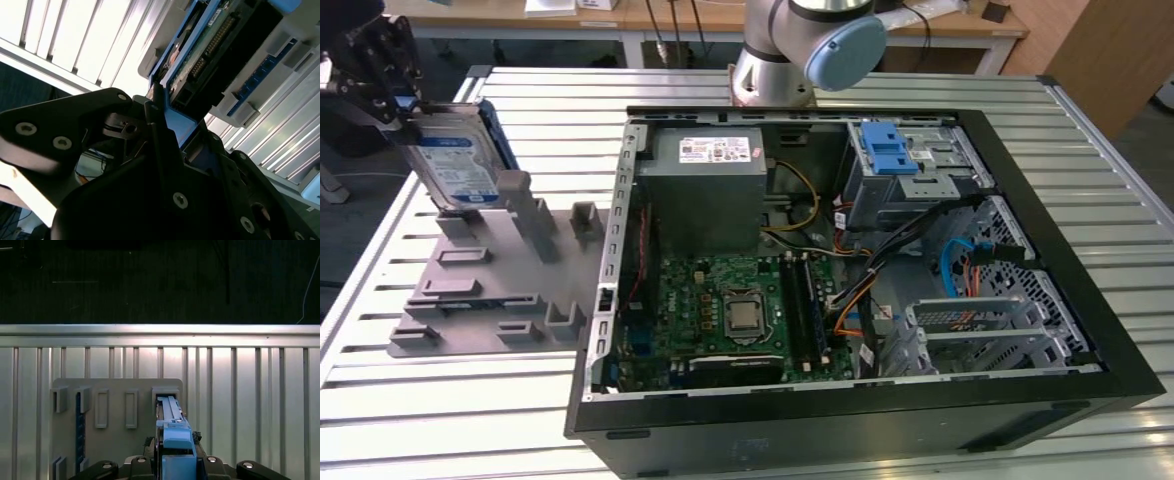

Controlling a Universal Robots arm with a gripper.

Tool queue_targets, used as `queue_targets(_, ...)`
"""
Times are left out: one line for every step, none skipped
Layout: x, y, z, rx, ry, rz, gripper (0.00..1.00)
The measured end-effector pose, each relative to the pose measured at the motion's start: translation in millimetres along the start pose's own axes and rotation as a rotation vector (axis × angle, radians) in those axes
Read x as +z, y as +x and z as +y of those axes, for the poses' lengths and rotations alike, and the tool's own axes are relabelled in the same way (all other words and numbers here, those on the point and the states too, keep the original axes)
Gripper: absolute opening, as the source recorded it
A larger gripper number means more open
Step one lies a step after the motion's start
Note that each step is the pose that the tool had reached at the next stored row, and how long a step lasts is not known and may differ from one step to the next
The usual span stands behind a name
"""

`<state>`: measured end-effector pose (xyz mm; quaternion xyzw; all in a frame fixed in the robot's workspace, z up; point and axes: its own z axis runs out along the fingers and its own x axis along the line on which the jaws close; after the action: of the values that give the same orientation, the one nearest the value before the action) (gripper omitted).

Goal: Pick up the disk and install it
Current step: 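Pick up the disk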

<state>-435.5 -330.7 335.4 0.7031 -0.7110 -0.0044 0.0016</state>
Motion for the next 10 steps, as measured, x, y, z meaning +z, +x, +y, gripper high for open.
queue_targets(-2.0, 0.0, 0.0, 0.0, 0.0004, -0.0001, 0.36)
queue_targets(-3.7, 0.0, 0.0, 0.0, 0.0009, -0.0001, 0.36)
queue_targets(-5.4, 0.0, 0.1, 0.0, 0.0014, -0.0001, 0.36)
queue_targets(-7.1, 0.0, 0.1, 0.0, 0.0021, -0.0001, 0.36)
queue_targets(-8.7, 0.0, 0.1, 0.0, 0.0028, -0.0002, 0.36)
queue_targets(-10.1, 0.0, 0.1, 0.0, 0.0036, -0.0002, 0.36)
queue_targets(-11.4, 0.0, 0.1, 0.0, 0.0044, -0.0002, 0.36)
queue_targets(-12.3, 0.0, 0.1, 0.0, 0.0058, -0.0003, 0.36)
queue_targets(-13.2, 0.0, 0.2, 0.0, 0.0069, -0.0003, 0.36)
queue_targets(-14.3, 0.0, 0.1, 0.0, 0.008, -0.0003, 0.36)
